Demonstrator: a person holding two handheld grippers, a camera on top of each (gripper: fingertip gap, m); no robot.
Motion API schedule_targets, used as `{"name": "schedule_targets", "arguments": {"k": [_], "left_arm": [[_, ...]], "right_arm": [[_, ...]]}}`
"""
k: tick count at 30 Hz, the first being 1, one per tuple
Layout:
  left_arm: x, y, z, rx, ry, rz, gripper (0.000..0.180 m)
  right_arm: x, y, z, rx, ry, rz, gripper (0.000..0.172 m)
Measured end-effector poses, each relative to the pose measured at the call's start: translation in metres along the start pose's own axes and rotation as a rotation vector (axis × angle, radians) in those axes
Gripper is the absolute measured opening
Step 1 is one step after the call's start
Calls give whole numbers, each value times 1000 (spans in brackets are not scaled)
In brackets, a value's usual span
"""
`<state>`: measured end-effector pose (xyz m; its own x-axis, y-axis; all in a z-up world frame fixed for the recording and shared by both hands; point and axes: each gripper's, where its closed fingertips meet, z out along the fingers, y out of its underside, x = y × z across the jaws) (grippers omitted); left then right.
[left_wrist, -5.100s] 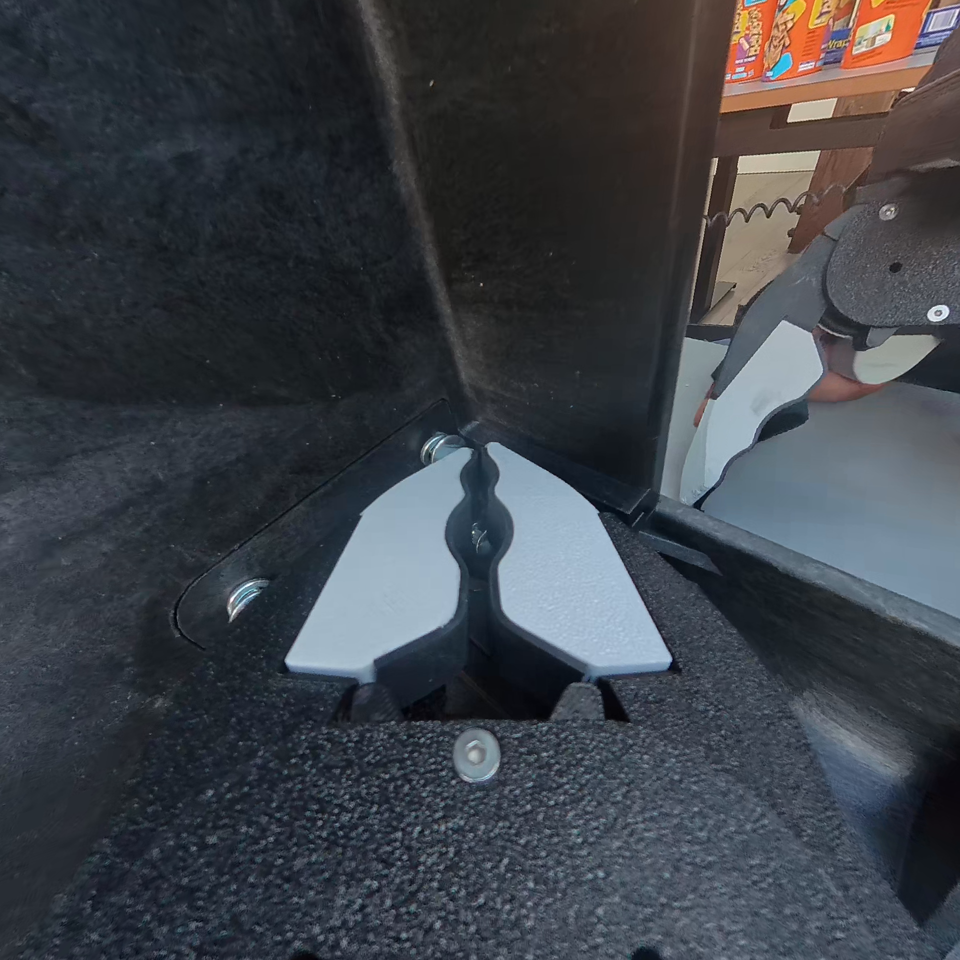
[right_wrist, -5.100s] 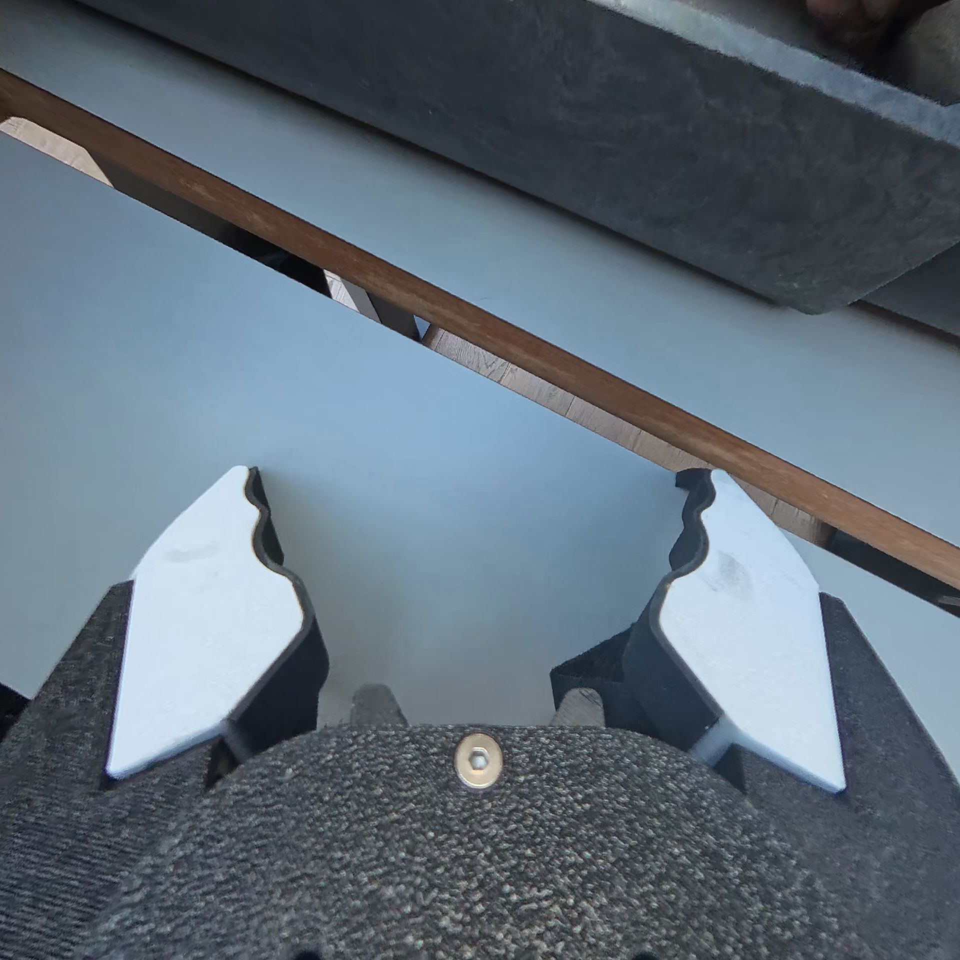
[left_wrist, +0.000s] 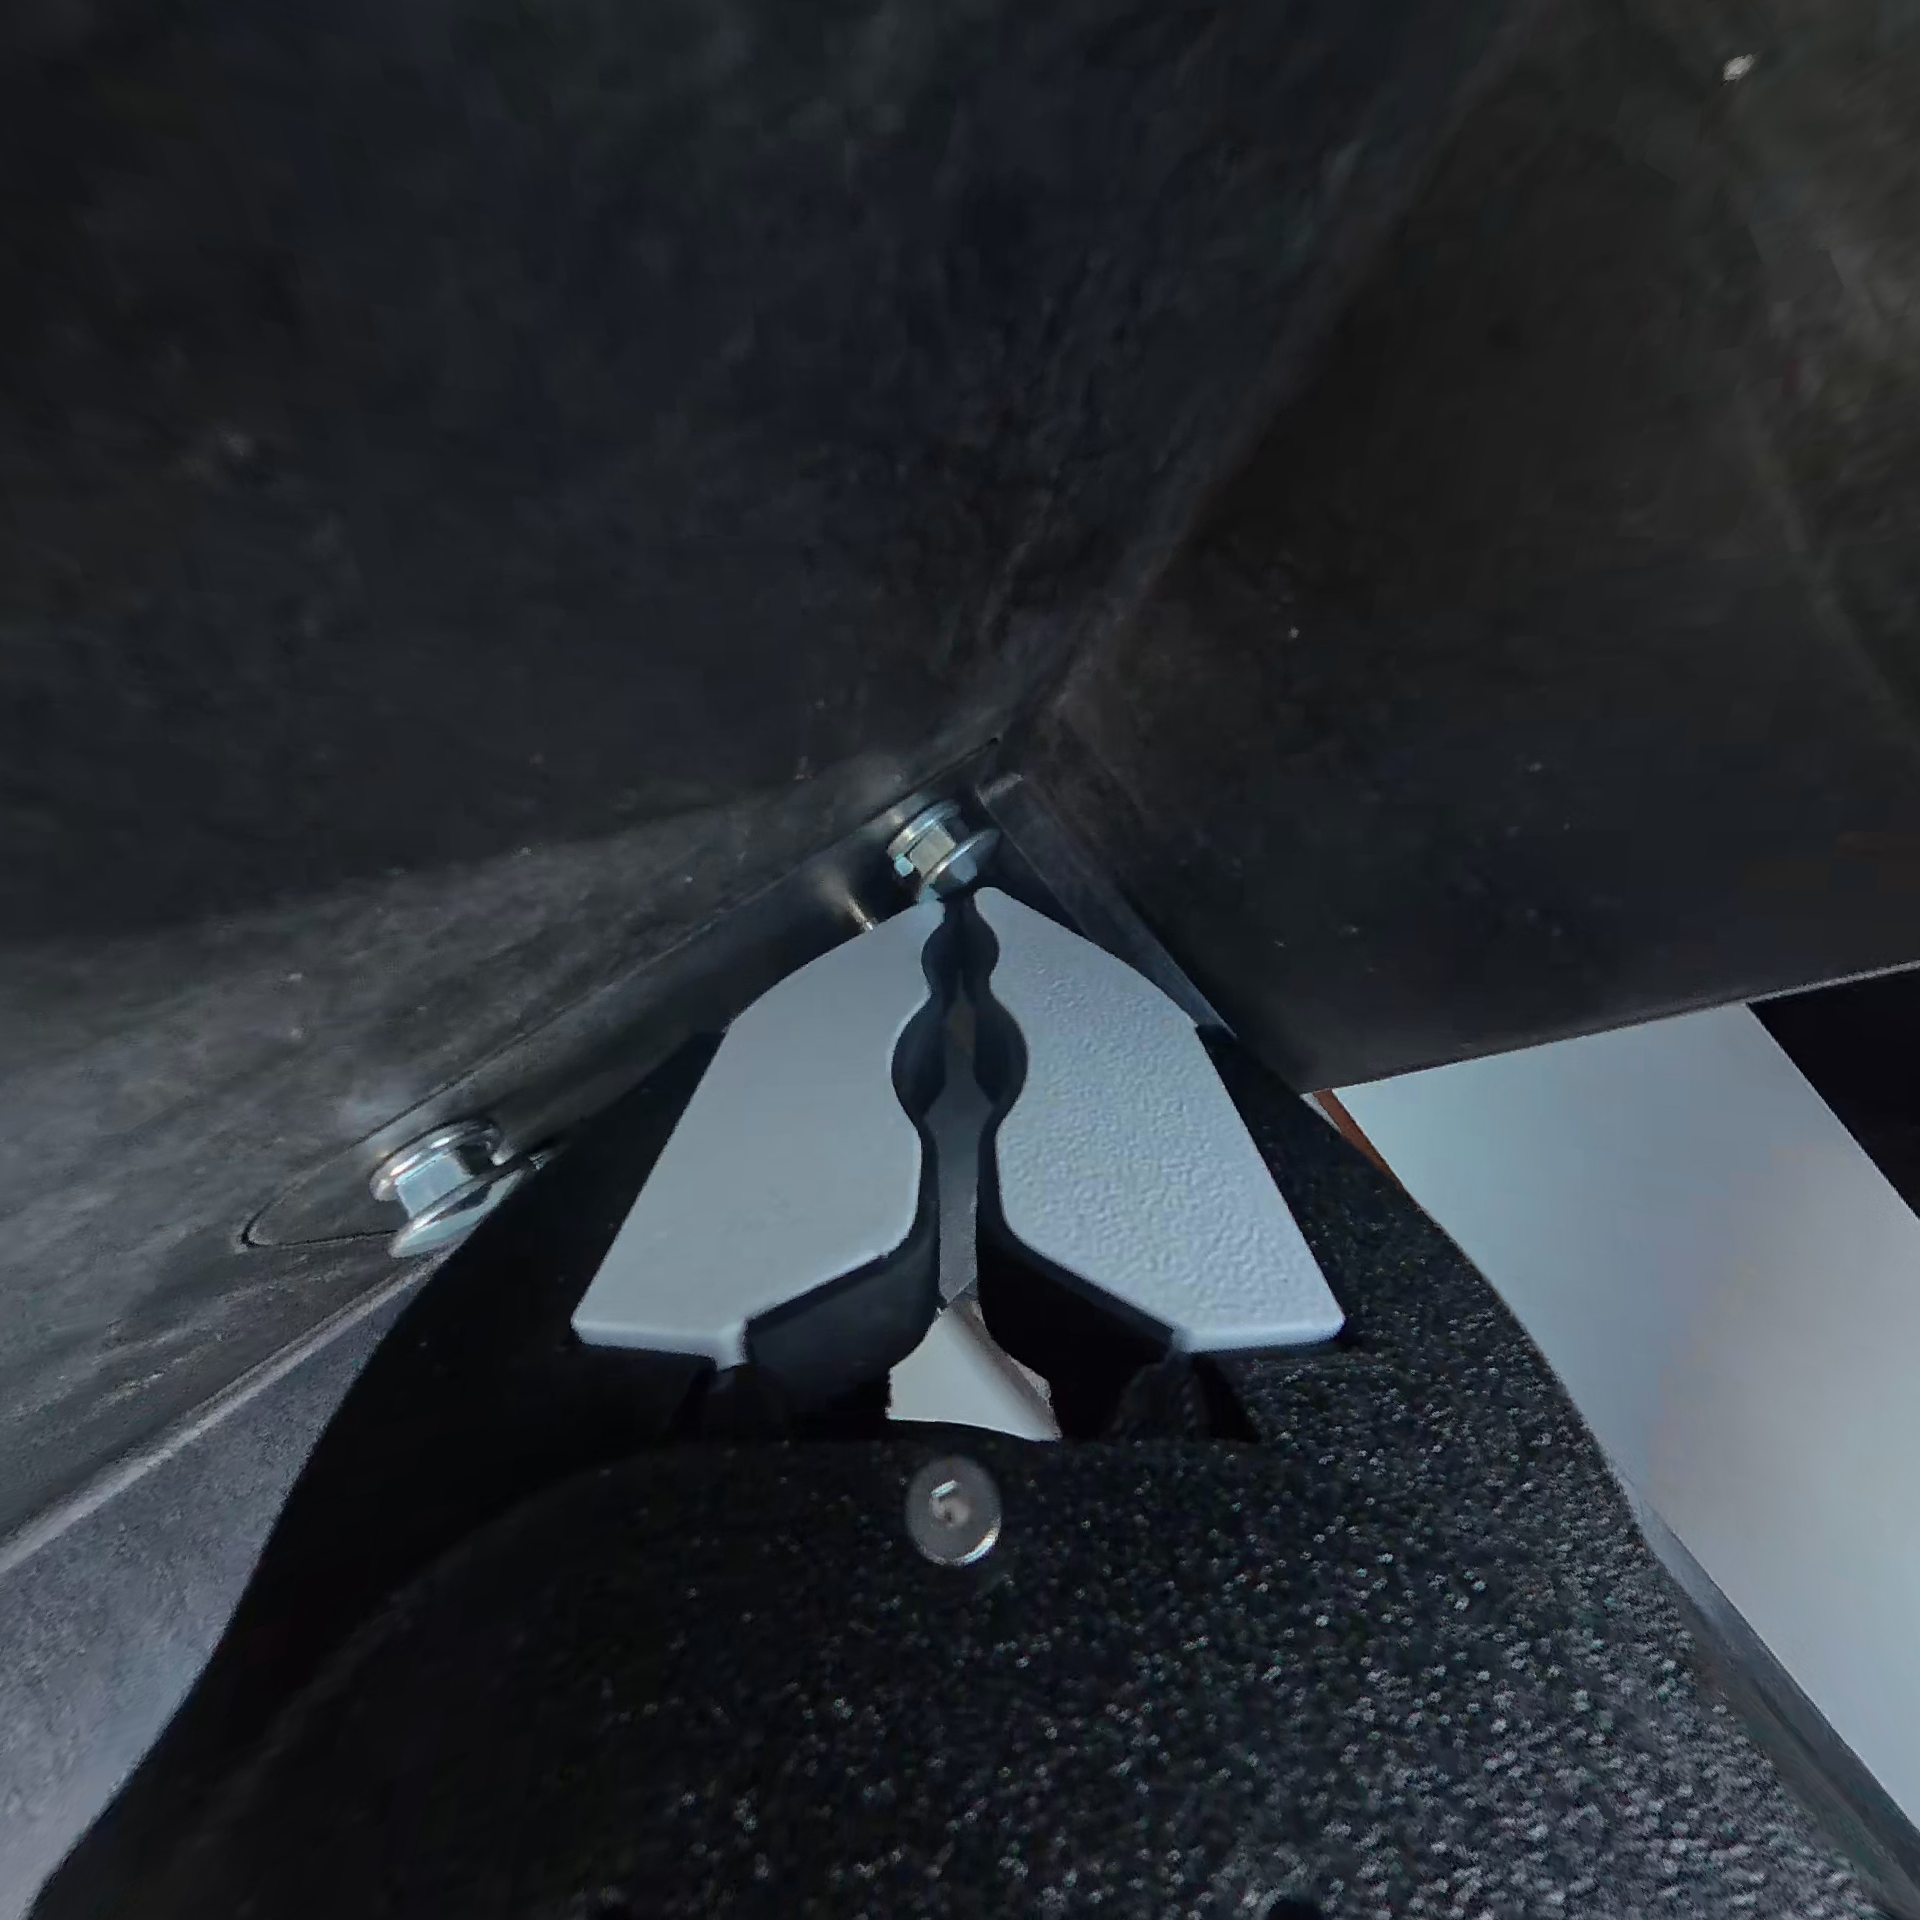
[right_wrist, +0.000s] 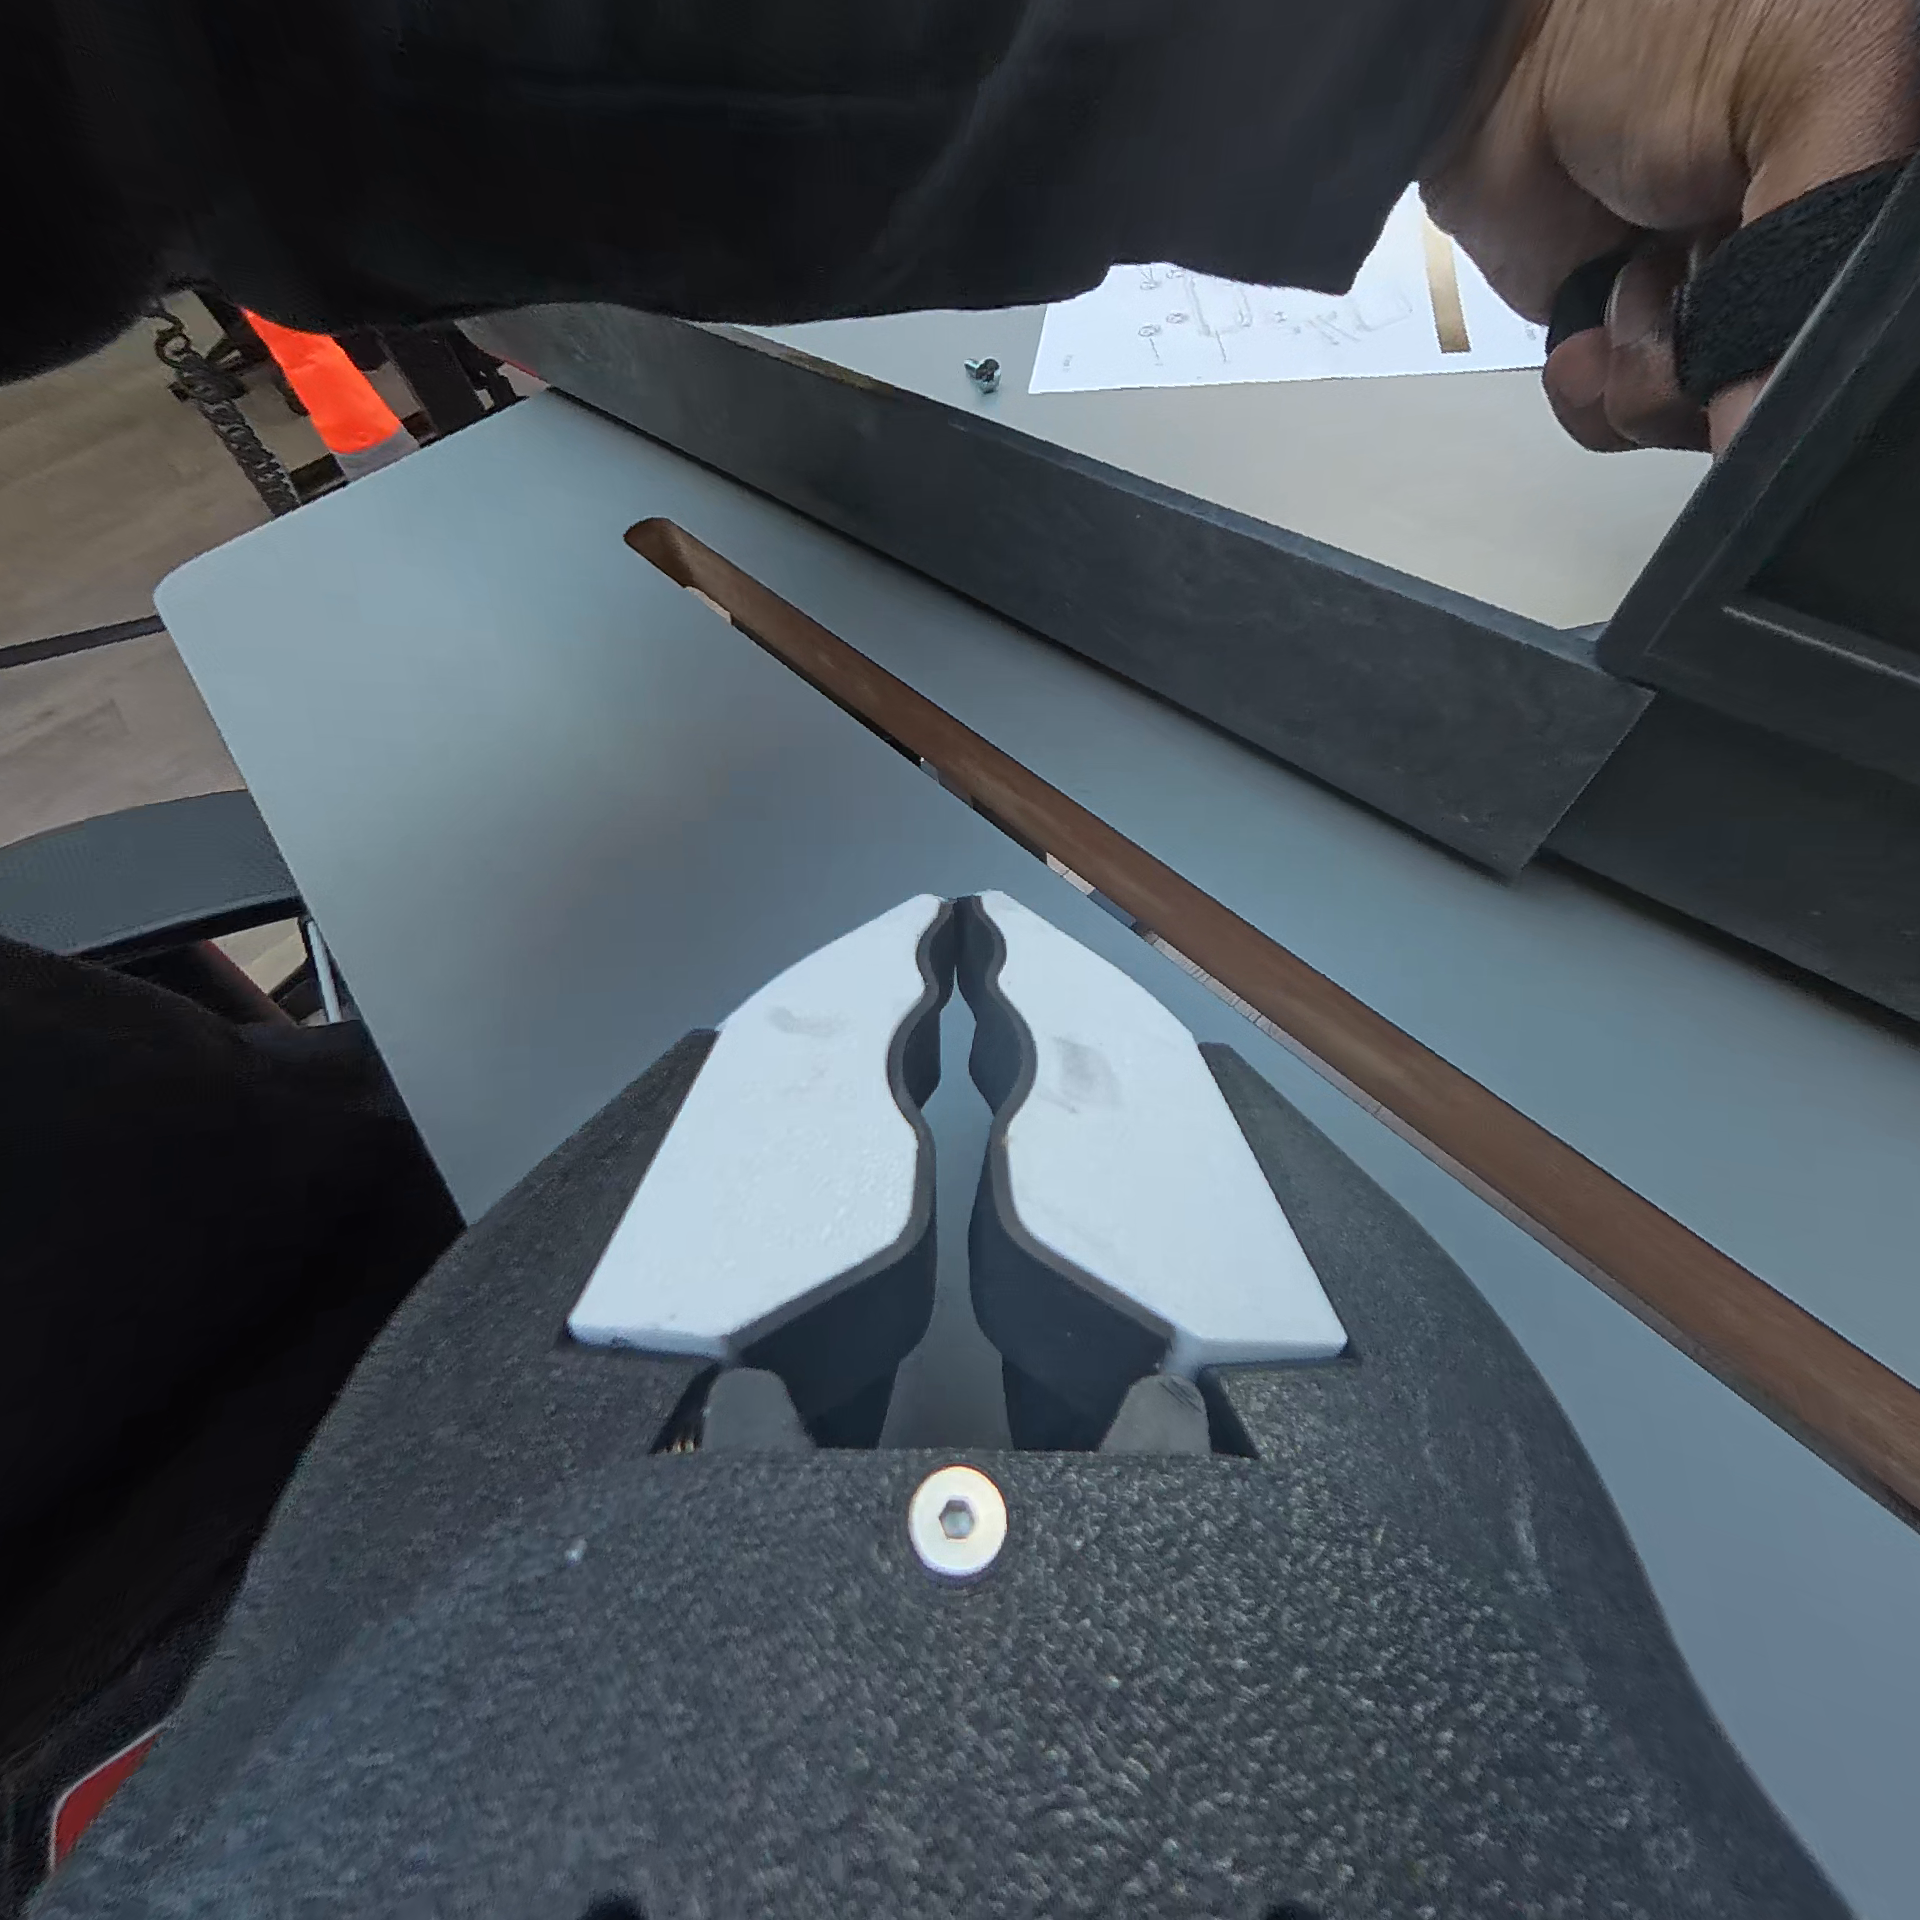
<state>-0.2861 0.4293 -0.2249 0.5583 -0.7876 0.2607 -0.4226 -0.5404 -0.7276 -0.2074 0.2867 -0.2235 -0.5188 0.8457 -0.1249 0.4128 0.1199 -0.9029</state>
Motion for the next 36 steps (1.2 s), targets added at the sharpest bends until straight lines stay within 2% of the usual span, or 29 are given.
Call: {"name": "schedule_targets", "arguments": {"k": [15,36], "left_arm": [[0,-1,0,11,-24,-42,0],[0,-2,0,23,-66,-56,0]], "right_arm": [[-8,-5,-7,47,-111,36,0],[-5,-5,-8,59,-103,53,0]]}}
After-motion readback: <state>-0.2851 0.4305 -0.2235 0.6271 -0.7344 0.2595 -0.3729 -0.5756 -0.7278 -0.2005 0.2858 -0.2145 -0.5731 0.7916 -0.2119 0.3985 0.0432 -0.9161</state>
